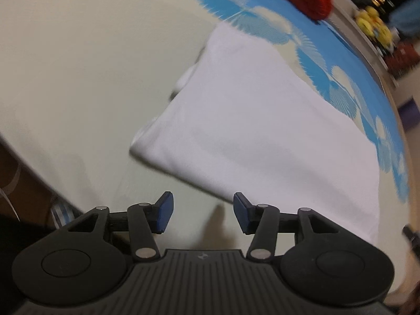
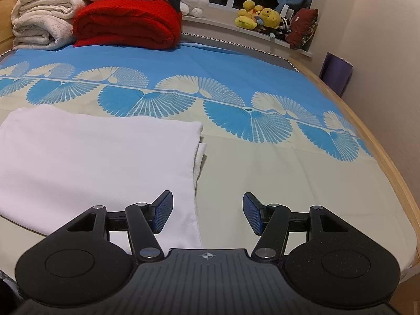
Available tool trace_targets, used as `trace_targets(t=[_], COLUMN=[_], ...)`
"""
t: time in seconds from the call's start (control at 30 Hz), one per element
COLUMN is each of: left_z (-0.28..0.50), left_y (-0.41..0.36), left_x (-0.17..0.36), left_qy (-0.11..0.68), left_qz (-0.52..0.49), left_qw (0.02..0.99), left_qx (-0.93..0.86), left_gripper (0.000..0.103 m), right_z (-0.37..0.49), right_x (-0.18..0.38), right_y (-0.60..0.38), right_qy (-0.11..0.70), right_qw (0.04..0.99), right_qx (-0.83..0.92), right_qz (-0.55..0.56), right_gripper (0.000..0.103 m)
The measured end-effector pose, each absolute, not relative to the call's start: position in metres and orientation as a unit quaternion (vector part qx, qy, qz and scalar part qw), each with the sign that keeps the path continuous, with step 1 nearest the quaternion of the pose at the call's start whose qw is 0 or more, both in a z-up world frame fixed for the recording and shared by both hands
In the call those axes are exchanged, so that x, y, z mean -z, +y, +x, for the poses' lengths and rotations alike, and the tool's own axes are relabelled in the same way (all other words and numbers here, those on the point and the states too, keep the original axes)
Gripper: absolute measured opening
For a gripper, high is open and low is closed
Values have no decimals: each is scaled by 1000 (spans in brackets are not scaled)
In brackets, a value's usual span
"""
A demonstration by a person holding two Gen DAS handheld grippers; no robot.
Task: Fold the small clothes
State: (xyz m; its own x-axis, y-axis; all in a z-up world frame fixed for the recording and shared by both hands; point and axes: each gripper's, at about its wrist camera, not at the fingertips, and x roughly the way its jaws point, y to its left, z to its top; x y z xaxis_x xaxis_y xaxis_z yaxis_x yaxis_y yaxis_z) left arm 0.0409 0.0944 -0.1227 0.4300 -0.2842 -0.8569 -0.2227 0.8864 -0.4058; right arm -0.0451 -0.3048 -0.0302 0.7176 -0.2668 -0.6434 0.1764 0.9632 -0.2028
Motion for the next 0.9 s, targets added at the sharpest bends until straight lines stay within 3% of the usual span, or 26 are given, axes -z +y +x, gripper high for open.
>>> trace_targets(t=[0.43,0.9], left_z=[51,68], left_y=[152,148], left_x=[141,143], left_qy=[511,497], left_qz=[-392,-374], left_qw=[764,782], left_qx=[-39,-39], left_gripper=[57,57], right_z=[-43,-42], right_x=[28,30], right_y=[-313,-317], right_qy=[356,365], right_qw=[924,919], right_qx=[129,141], right_qz=[-48,-35], right_gripper=[61,61])
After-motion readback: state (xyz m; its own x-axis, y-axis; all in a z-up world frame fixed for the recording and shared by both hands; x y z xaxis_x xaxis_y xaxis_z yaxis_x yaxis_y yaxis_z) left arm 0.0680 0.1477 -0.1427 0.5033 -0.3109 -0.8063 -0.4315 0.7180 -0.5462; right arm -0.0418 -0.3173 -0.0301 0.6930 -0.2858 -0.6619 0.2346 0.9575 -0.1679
